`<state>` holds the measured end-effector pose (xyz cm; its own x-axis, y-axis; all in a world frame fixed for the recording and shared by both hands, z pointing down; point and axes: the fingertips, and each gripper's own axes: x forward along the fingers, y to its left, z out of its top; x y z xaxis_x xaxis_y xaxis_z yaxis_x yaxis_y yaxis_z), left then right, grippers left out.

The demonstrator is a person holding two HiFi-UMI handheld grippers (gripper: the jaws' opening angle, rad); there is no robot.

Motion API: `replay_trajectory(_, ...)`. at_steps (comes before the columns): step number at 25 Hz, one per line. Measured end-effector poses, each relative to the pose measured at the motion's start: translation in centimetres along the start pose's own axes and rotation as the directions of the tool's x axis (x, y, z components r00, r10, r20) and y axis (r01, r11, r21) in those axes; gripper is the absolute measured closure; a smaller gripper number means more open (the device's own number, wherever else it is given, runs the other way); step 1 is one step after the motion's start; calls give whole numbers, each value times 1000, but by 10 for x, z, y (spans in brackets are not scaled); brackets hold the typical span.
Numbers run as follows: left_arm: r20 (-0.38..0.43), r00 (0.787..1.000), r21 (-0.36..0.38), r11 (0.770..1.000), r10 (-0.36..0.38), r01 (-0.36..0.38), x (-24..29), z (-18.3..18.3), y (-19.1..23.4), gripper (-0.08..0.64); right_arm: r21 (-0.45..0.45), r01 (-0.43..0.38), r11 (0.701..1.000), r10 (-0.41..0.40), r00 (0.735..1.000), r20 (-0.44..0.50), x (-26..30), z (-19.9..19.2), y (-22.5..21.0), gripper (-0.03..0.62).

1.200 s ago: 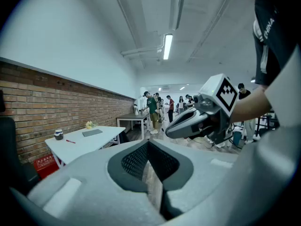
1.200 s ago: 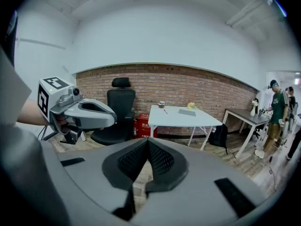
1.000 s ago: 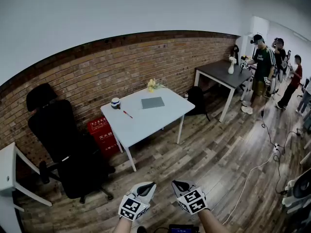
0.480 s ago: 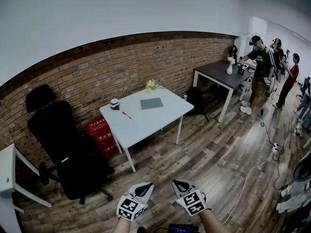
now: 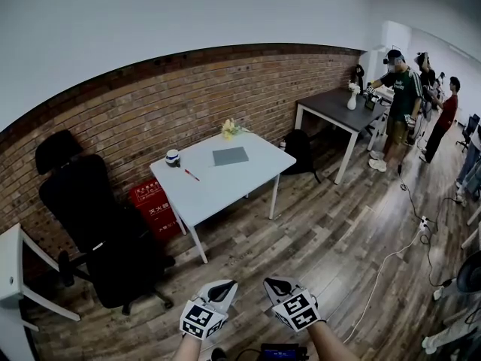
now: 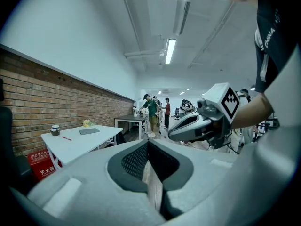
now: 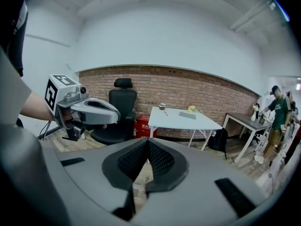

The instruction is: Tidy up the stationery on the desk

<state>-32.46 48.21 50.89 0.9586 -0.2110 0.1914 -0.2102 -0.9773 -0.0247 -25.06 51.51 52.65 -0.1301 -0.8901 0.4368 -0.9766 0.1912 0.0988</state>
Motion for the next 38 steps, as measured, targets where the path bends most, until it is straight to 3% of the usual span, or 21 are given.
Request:
replay_trajectory(7, -44, 999, 24, 1000, -18, 19, 7, -5, -10, 554, 29, 17, 999, -18, 1000, 9, -6, -3, -12, 583)
replay_trajectory(25, -109, 993, 2, 999, 48, -48, 67, -20, -47, 554, 80, 21, 997, -20, 1000, -16, -43, -63, -91, 583)
replay_trajectory(30, -136, 989, -19, 998, 59, -63, 79, -30, -36, 554, 98, 20, 995, -19, 1000, -17, -36, -68, -107, 583)
replay_trajectory(38, -138, 990, -48, 999, -14, 8, 128, -34, 6, 554, 134, 45, 990, -38, 998, -53, 9, -60, -136, 583)
